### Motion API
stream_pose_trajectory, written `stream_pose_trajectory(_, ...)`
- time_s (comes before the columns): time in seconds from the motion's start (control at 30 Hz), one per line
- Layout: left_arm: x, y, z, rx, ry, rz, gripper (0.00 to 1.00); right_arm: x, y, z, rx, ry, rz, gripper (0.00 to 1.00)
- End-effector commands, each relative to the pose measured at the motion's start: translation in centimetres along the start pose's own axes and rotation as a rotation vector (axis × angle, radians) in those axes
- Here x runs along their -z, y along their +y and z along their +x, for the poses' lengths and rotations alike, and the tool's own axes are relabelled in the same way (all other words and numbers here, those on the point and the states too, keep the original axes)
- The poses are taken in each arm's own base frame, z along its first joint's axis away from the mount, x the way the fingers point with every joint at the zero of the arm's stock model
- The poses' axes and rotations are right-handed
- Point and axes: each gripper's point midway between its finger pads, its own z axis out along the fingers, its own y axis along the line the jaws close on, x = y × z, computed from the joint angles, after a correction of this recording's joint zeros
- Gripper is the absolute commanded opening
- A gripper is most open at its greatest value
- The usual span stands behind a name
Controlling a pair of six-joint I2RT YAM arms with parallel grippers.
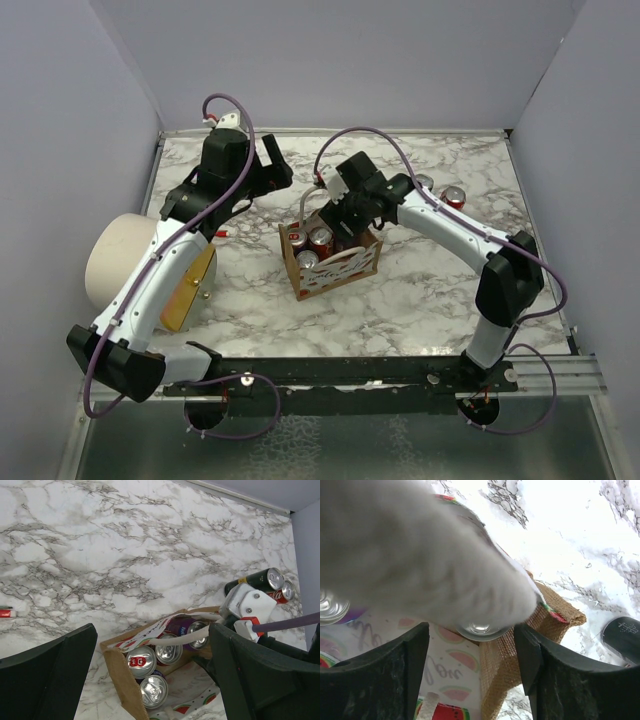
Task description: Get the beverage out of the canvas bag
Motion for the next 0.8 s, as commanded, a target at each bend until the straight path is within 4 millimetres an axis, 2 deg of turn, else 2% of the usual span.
stream_pose_trajectory(0.0,1.1,0.1,-0.9,0.005,-0.039,0.014,0.97,-1.0,-1.2,-1.3,0.023,-0.022,0.053,0.70)
stream_pose_trajectory(0.1,1.2,0.1,-1.2,0.005,-0.045,0.012,0.97,-1.8,-1.4,-1.1,0.026,-0.005,0.059,0.71)
stream_pose_trajectory(0.33,1.1,0.2,-1.2,0.008,-0.043,0.011,0.97,-2.5,-2.9,0.7,0.039,0.068,0.143,0.75)
stream_pose_trajectory(0.5,0.8,0.1,-1.1,0.011,-0.040,0.018,0.97,-2.7,-2.9,1.2,0.041,0.077,0.150,0.80)
stream_pose_trajectory(0.77,0.4,0.1,-1.3,0.006,-0.039,0.020,0.97,-4.2,-2.4,2.4,0.029,0.117,0.127,0.81)
